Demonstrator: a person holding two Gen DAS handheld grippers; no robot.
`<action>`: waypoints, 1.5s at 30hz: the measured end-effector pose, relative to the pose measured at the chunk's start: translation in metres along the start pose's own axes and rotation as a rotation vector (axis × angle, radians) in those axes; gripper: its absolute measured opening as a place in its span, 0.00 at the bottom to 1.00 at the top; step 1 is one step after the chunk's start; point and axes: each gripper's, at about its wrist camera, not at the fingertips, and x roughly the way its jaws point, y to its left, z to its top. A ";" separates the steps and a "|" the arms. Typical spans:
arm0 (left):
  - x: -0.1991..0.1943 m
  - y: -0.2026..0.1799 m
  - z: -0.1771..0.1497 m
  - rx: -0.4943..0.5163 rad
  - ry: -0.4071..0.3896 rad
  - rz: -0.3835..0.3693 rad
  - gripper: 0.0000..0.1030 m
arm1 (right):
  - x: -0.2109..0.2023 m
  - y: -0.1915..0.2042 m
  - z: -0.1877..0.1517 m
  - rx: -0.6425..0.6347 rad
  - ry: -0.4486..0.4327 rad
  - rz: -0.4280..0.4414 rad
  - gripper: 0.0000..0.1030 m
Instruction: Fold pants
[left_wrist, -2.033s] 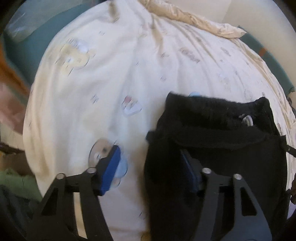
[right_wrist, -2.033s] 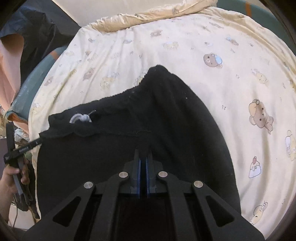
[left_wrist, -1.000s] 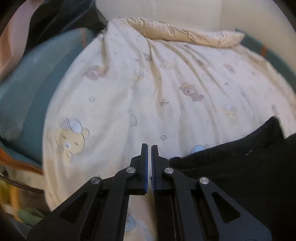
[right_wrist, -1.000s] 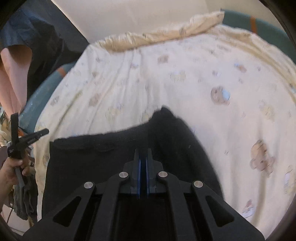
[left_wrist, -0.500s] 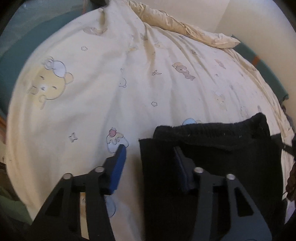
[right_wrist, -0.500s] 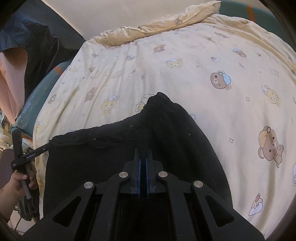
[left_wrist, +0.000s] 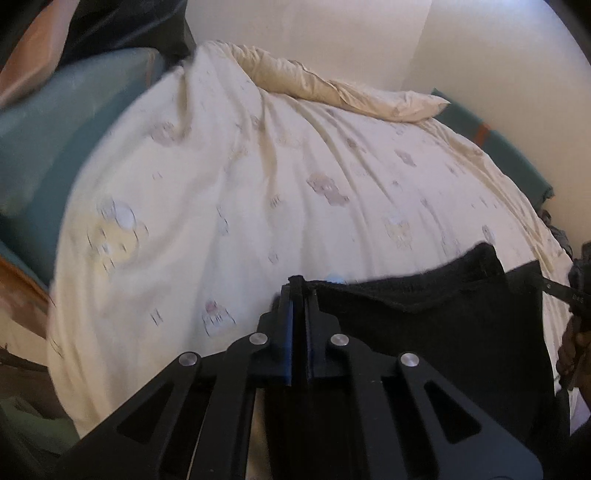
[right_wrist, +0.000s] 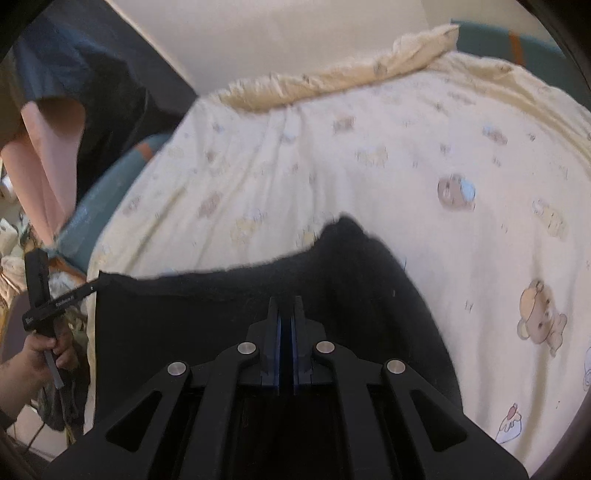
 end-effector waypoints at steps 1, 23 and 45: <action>0.004 0.001 0.006 0.001 0.002 0.022 0.03 | -0.001 0.000 0.002 0.013 -0.014 -0.008 0.03; -0.123 0.007 -0.109 -0.136 0.208 0.077 0.65 | -0.049 0.021 0.001 0.087 0.065 0.014 0.55; -0.205 -0.044 -0.317 -0.144 0.500 -0.154 0.29 | -0.181 0.092 -0.194 0.146 0.290 0.098 0.61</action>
